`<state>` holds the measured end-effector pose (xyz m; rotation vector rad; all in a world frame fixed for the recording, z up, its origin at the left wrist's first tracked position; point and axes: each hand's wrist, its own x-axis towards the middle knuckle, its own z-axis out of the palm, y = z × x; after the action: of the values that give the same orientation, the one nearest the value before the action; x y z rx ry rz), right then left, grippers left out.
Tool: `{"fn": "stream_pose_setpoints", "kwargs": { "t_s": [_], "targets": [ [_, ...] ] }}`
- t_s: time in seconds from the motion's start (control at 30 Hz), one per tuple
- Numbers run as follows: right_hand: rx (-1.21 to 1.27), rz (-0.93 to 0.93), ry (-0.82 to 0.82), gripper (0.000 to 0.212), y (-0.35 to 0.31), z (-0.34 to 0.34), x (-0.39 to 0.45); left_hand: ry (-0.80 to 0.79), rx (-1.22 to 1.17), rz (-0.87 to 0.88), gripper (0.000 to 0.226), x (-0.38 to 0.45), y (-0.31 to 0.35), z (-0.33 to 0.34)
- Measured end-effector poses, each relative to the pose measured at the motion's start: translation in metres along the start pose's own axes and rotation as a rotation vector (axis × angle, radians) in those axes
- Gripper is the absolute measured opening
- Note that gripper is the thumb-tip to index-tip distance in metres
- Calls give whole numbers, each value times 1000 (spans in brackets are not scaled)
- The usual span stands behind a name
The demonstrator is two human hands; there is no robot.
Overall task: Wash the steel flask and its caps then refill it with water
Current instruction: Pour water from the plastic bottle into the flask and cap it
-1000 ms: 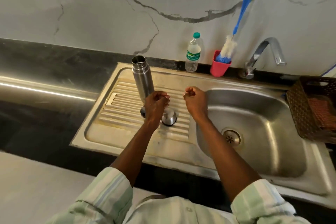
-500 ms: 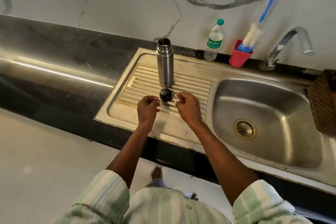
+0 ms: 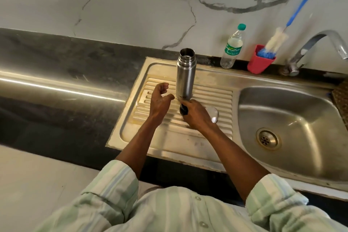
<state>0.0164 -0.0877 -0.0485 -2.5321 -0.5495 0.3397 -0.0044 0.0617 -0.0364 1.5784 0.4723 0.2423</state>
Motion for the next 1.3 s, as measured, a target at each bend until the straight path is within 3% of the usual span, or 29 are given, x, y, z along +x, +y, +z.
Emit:
{"fn": "stream_pose_setpoints", "kwargs": {
  "t_s": [0.13,0.23,0.3,0.47,0.7,0.93,1.0,1.17,1.3],
  "targets": [
    [257,76,290,64,-7,-34,-1,-131,10,71,69,29,18,0],
    [560,109,603,66,-26,-83,-2,-351,68,127,91,51,31,0],
    [569,41,700,61,-40,-114,4,-510,94,167,97,64,38,2],
    [417,-146,597,63,-66,-147,36,-563,9,253,86,72,58,22],
    [227,-127,281,62,-68,-137,58,-541,-46,183,68,76,51,30],
    [345,-119,41,66,-57,-147,64,-518,-42,151,76,74,55,34],
    [357,-113,48,62,-56,-149,63,-500,-33,152,74,74,54,35],
    [408,-89,300,45,-60,-138,58,-466,-29,157,70,75,50,39],
    [396,-91,377,50,-62,-131,54,-459,-30,159,64,75,50,40]
  ]
}}
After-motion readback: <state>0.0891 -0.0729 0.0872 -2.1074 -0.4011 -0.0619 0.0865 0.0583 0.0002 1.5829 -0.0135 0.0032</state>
